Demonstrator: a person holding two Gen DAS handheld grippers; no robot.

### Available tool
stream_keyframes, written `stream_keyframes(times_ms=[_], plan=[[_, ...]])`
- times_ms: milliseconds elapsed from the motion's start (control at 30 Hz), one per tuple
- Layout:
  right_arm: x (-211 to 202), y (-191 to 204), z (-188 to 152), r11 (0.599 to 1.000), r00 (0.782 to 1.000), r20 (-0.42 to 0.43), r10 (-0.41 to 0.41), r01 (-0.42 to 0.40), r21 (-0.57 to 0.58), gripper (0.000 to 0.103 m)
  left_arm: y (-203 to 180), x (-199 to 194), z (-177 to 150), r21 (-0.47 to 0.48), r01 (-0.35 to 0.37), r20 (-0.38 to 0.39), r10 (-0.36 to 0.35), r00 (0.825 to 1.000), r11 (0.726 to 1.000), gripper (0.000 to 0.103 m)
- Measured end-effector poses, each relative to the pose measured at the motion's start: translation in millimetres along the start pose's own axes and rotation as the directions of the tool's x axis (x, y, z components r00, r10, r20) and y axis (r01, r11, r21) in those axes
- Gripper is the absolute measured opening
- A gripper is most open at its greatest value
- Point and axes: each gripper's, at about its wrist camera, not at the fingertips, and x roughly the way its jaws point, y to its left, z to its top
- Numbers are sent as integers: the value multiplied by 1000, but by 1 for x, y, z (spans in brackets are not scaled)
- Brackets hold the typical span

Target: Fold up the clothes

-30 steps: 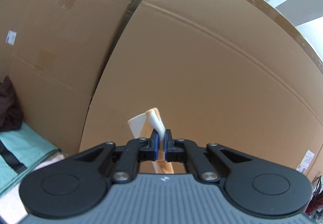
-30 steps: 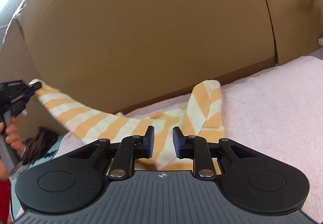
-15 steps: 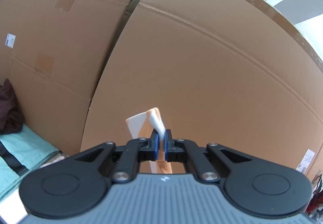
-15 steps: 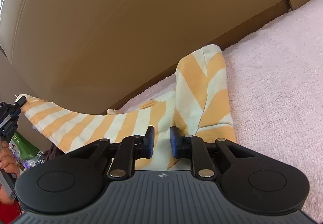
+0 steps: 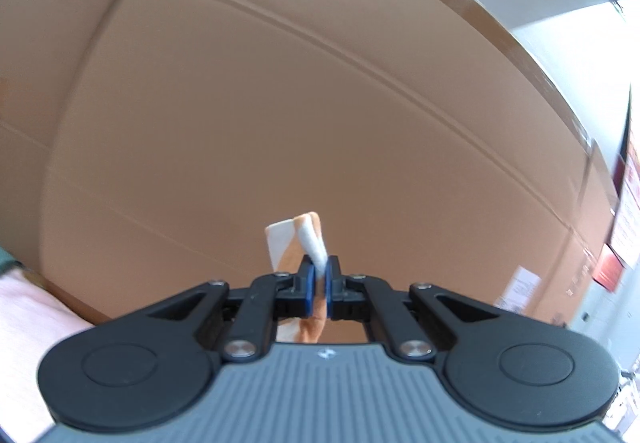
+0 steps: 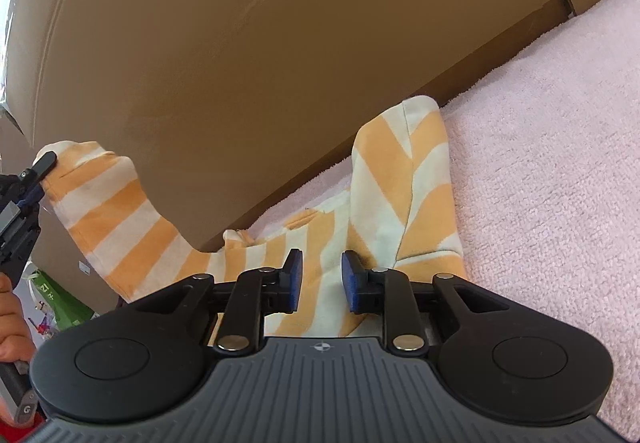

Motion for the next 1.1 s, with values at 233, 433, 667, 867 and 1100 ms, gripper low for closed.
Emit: stream_keyframes(times_ms=[233, 433, 667, 867, 1100], plan=[[-12, -19, 8, 991, 998, 61, 16, -24, 133, 24, -33, 17, -16, 3, 75, -38, -74, 997, 997, 0], [-16, -52, 9, 939, 995, 100, 25, -57, 339, 16, -45, 7, -20, -6, 106, -10, -106, 994, 994, 0], [-26, -70, 6, 873, 981, 163, 104, -169, 457, 24, -39, -11, -3, -42, 120, 41, -118, 992, 992, 0], [-27, -68, 6, 875, 975, 193, 115, -191, 446, 26, -12, -34, 24, -29, 41, 133, -36, 991, 999, 0], [-21, -64, 4, 887, 983, 147, 114, -167, 430, 26, 42, -69, 33, -128, -95, 216, 121, 969, 987, 0]])
